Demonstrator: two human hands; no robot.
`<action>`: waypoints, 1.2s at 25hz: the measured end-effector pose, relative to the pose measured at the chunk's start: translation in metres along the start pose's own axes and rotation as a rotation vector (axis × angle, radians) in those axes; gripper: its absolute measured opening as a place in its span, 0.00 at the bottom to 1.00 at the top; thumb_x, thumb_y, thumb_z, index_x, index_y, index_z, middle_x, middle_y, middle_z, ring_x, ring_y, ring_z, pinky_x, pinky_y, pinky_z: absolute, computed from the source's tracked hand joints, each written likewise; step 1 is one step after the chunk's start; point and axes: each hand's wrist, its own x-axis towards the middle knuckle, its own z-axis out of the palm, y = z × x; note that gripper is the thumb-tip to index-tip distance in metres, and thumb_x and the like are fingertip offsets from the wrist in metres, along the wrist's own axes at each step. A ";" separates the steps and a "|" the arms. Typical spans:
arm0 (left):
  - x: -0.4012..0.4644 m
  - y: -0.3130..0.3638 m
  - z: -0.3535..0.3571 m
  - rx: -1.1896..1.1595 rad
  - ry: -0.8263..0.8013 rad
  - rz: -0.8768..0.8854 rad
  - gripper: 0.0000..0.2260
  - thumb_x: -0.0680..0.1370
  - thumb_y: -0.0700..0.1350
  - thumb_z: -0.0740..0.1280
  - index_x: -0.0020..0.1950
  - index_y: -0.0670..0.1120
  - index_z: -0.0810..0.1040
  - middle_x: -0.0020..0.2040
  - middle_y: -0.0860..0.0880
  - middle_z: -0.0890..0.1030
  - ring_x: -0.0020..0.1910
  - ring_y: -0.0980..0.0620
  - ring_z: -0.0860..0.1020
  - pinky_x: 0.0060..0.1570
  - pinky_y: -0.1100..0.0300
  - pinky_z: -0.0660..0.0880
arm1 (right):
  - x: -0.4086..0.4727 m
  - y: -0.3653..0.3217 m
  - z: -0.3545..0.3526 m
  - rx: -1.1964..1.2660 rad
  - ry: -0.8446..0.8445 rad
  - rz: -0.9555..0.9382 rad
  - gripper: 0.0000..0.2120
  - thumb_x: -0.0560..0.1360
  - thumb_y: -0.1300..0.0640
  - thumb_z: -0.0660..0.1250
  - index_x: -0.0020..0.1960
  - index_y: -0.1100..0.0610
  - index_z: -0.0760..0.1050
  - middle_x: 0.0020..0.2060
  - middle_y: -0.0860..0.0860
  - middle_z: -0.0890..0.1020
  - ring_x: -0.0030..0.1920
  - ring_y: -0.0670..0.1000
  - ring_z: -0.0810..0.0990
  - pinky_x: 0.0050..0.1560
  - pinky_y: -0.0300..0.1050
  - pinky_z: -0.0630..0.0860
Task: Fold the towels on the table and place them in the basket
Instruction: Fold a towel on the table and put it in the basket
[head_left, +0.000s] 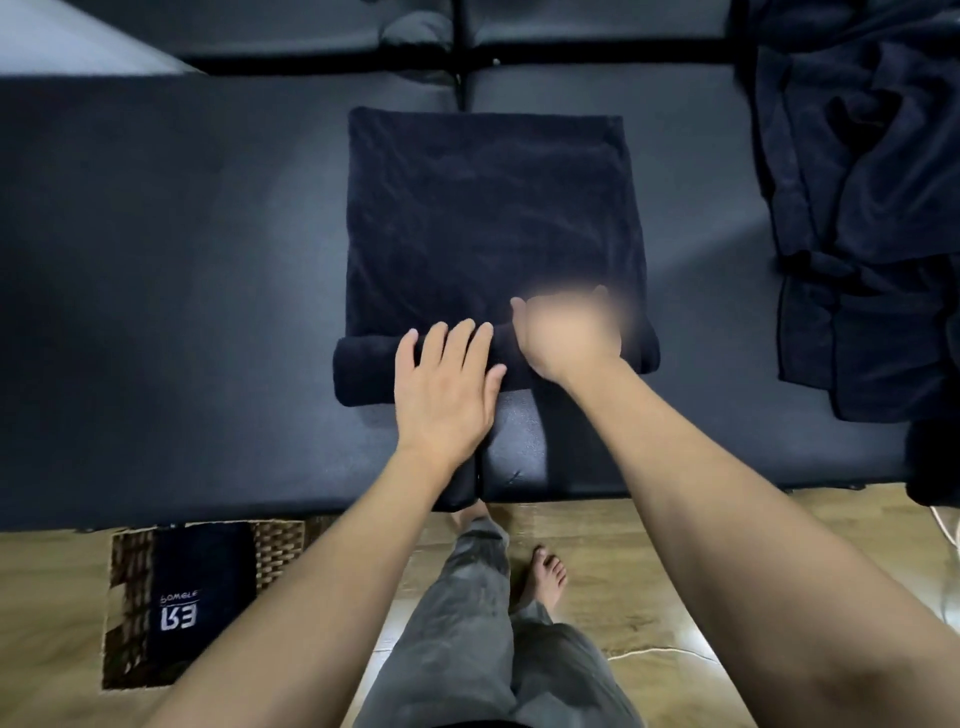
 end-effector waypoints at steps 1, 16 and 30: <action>-0.004 0.000 0.003 0.015 0.002 -0.003 0.21 0.83 0.55 0.56 0.72 0.47 0.74 0.68 0.48 0.77 0.65 0.42 0.75 0.67 0.42 0.66 | 0.005 0.001 -0.005 0.058 -0.105 0.030 0.23 0.86 0.48 0.45 0.38 0.54 0.69 0.42 0.54 0.84 0.39 0.58 0.73 0.58 0.57 0.66; 0.129 -0.004 -0.035 0.000 -0.653 0.015 0.27 0.85 0.59 0.46 0.63 0.44 0.78 0.63 0.42 0.79 0.62 0.39 0.77 0.55 0.48 0.69 | -0.061 -0.011 0.046 0.128 0.430 0.169 0.22 0.84 0.46 0.55 0.67 0.57 0.78 0.64 0.55 0.80 0.65 0.64 0.75 0.70 0.61 0.65; 0.043 -0.012 -0.007 0.077 0.005 0.112 0.24 0.85 0.58 0.50 0.60 0.46 0.81 0.54 0.47 0.83 0.51 0.42 0.79 0.58 0.45 0.71 | 0.039 0.020 -0.024 0.420 -0.470 0.151 0.19 0.86 0.48 0.49 0.51 0.56 0.74 0.56 0.56 0.81 0.48 0.59 0.75 0.52 0.52 0.70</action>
